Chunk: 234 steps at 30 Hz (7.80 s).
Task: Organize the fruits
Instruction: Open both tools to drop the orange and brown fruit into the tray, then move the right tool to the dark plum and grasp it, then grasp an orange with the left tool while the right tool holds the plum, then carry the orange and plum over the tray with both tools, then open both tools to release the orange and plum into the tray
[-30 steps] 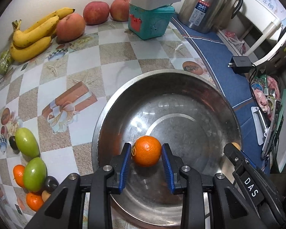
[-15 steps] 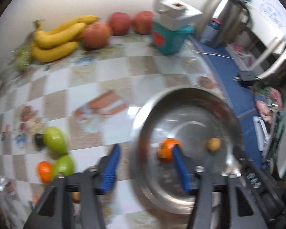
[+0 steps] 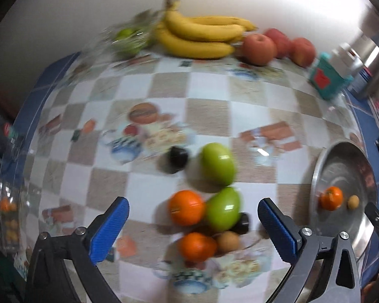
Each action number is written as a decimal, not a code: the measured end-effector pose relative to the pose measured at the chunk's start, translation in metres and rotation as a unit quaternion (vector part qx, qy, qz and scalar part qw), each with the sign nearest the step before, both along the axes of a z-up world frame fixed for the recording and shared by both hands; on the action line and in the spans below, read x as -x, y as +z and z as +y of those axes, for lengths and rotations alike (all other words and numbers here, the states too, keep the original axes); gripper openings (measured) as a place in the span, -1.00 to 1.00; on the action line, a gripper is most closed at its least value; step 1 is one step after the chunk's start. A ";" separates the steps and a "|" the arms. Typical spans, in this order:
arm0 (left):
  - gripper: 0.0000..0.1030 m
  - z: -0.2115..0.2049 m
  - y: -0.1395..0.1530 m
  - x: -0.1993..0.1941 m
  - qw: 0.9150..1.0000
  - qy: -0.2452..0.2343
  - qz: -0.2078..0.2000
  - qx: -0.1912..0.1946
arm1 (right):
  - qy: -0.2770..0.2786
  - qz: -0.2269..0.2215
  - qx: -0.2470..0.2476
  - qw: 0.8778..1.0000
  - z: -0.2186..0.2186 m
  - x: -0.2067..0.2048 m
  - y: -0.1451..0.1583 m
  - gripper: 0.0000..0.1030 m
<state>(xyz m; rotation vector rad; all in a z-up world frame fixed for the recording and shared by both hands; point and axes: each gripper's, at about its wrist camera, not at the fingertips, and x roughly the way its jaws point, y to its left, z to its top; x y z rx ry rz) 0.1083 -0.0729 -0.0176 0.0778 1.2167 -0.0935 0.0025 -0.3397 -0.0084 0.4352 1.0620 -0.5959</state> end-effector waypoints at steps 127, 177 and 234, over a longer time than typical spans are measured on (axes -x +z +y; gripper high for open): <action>-0.25 0.017 -0.046 0.020 0.987 -0.039 0.097 0.118 | 0.160 -0.029 -0.101 0.981 0.125 -0.028 -0.016 -0.48; -0.25 -0.131 0.005 0.090 0.951 -0.271 -0.031 0.144 | -0.064 -0.065 -0.063 0.994 -0.019 0.037 -0.001 -0.47; 0.39 -0.061 0.004 0.042 0.994 -0.084 -0.026 0.060 | -0.021 -0.013 -0.030 0.999 0.006 0.017 -0.012 0.37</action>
